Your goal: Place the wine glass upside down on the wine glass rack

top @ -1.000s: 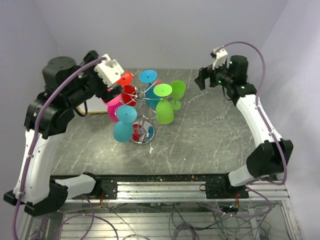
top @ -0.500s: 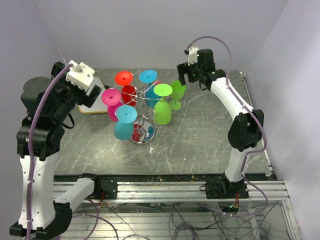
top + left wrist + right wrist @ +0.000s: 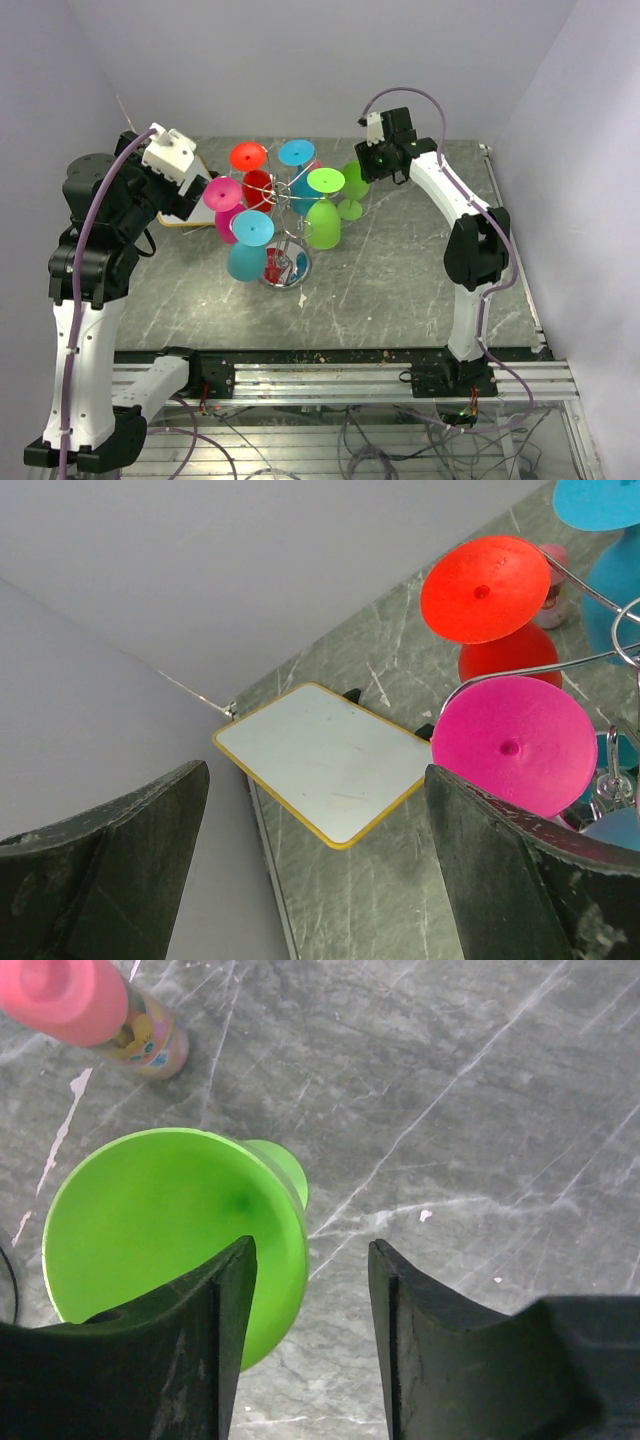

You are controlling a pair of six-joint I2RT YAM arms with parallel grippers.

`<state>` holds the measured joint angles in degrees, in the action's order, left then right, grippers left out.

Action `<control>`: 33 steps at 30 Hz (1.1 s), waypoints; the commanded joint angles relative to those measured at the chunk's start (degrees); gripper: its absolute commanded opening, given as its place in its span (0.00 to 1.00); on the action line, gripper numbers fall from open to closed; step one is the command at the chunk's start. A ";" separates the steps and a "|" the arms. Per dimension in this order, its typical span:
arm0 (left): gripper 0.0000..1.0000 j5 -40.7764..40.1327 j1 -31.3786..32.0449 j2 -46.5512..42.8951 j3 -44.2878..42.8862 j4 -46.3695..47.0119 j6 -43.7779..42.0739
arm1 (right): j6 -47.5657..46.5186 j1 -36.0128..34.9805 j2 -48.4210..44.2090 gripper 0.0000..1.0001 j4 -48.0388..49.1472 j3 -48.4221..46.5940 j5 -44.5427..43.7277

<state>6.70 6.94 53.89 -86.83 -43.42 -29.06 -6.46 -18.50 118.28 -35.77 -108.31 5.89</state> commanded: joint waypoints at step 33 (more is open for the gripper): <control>0.99 5.58 -1.93 1.98 -3.57 5.07 8.49 | -3.80 6.42 -18.40 0.00 -0.86 5.88 -0.32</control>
<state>9.37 5.72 55.46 -88.23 -41.32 -21.56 -9.63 -15.51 108.14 -39.03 -105.30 4.47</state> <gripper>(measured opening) 0.987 0.014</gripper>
